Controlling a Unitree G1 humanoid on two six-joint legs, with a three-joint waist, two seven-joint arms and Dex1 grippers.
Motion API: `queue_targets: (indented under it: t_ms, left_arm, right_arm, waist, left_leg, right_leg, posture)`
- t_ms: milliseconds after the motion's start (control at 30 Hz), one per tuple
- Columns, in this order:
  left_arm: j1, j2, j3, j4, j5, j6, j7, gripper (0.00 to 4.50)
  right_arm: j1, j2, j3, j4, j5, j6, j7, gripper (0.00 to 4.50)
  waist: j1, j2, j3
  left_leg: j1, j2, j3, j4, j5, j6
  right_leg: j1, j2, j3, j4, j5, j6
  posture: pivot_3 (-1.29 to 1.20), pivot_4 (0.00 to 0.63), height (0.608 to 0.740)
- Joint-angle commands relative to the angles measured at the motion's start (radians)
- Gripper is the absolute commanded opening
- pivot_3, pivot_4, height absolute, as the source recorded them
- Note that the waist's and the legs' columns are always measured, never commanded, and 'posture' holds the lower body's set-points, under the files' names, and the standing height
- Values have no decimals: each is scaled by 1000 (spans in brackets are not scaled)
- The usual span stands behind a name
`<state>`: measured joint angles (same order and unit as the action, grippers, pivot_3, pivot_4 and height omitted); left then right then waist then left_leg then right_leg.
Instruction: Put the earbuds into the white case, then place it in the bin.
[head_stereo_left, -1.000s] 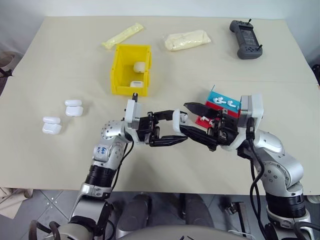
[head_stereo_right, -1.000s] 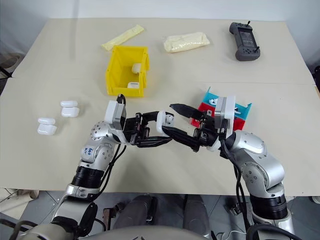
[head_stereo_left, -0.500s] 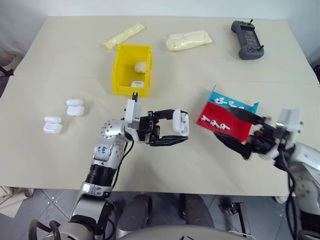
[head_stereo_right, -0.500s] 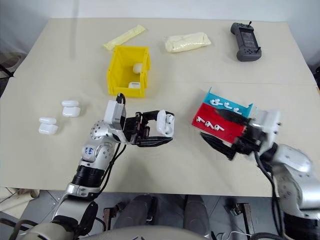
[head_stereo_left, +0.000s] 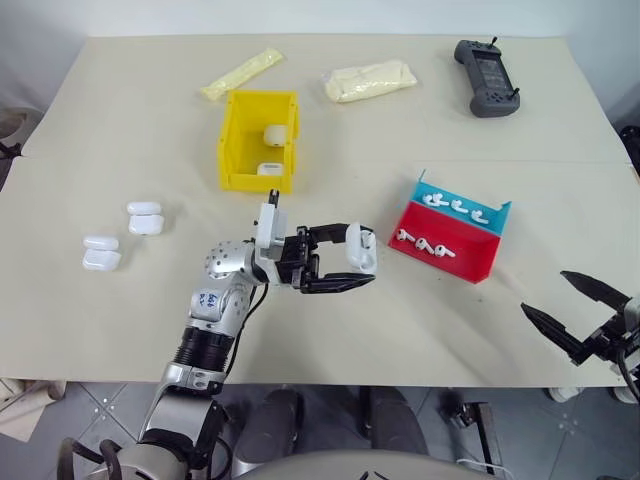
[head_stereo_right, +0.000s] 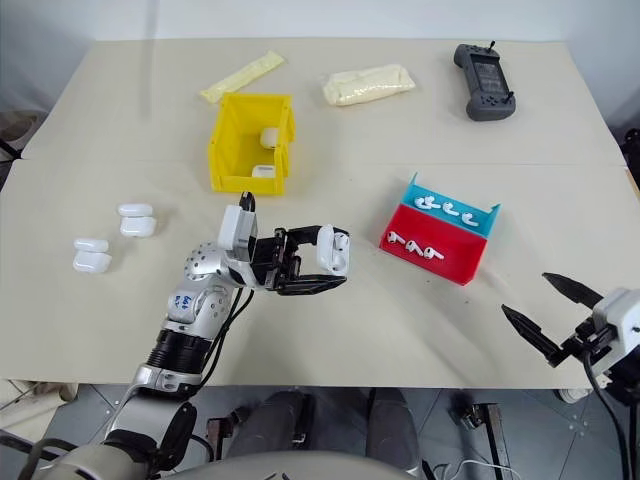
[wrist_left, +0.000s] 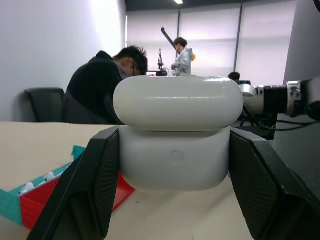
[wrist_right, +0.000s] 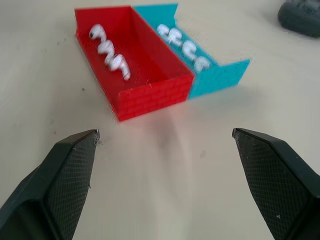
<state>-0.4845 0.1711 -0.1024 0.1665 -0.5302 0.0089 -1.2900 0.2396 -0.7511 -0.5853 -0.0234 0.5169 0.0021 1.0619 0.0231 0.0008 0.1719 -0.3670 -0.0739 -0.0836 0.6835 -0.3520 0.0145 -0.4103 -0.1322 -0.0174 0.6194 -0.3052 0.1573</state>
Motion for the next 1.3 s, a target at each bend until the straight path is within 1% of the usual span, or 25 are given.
queue_targets:
  t_ms: [33,100,167,300,367,433,533,633,733,867,1100,1200,1300]
  left_arm:
    - [-6,-16,-7,-8,10,-32,3,2808]
    - [-5,-23,-8,-7,15,-41,11,2808]
    - [-8,-30,-9,-1,21,-47,18,2808]
    - [-2,-35,-17,-4,34,-55,27,2808]
    - [2,-36,-21,-10,35,-54,30,2808]
    - [7,-35,-27,-14,39,-55,32,2808]
    - [9,-40,-31,-19,43,-57,41,2808]
    - [11,-44,-32,-24,44,-59,52,2808]
    - [19,-43,-29,-31,46,-64,67,2808]
    - [30,-41,-33,-41,46,-68,74,2808]
    - [30,-47,-37,-39,48,-73,88,2808]
    - [27,-50,-36,-36,48,-77,92,2808]
    - [26,-52,-35,-34,49,-80,96,2808]
  right_arm:
    - [-124,-136,64,-11,-19,143,-20,4471]
    - [-277,-259,162,2,-47,316,-43,4471]
    - [-415,-319,249,39,-51,433,-37,4471]
    - [-682,-413,491,161,-170,537,78,4471]
    - [-842,-409,617,265,-272,548,115,4471]
    - [-1011,-374,751,394,-404,538,138,4471]
    - [-1150,-304,862,546,-518,469,146,4471]
    - [-1230,-236,899,653,-582,419,137,4471]
    - [-1282,-187,931,730,-626,373,175,4471]
    - [-1321,-155,957,814,-671,304,216,4471]
    - [-1362,-110,997,893,-757,277,258,4471]
    - [-1368,-97,989,913,-766,259,262,3860]
    - [-1370,-90,981,923,-768,248,260,2864]
  waist:
    - [0,0,0]
    - [-3,2,0]
    - [1,3,0]
    - [8,2,0]
    - [5,2,0]
    - [-1,2,0]
    - [-3,2,1]
    - [-3,2,1]
    - [-1,2,1]
    - [0,3,1]
    - [-4,3,0]
    - [-5,3,0]
    - [-5,3,0]
  left_leg:
    - [0,0,0,0,0,0]
    - [0,0,1,1,0,0]
    - [-1,0,2,0,0,0]
    - [-4,1,-4,0,0,-1]
    - [-5,0,-4,0,0,-1]
    - [-5,-2,-2,0,0,1]
    - [-5,-1,0,-1,0,1]
    - [-5,0,-1,-1,0,0]
    - [-6,-1,0,-1,0,0]
    - [-6,-1,-1,0,0,0]
    - [-6,-1,0,0,0,0]
    - [-6,-1,0,0,0,0]
    - [-6,-1,0,0,0,0]
  right_leg:
    - [0,0,0,0,0,0]
    - [-1,-1,1,0,0,0]
    - [-2,-1,1,-2,0,0]
    - [-2,0,-4,-6,0,-1]
    - [-1,-1,-4,-7,0,-1]
    - [-2,-3,-3,-8,1,1]
    - [-3,-2,-1,-9,1,2]
    - [-3,-1,-3,-8,1,2]
    - [-4,-2,-2,-5,1,2]
    - [-4,-2,-3,-4,1,2]
    - [-4,-1,-2,-3,1,2]
    - [-4,-1,-2,-3,1,2]
    - [-4,-1,-2,-3,1,2]
  posture:
    - [0,150,740]
    - [0,150,740]
    - [0,150,740]
    - [0,150,740]
    - [0,150,740]
    - [0,150,740]
    - [0,150,740]
    - [0,150,740]
    - [0,150,740]
    - [0,150,740]
    - [0,150,740]
    - [0,150,740]
    - [0,150,740]
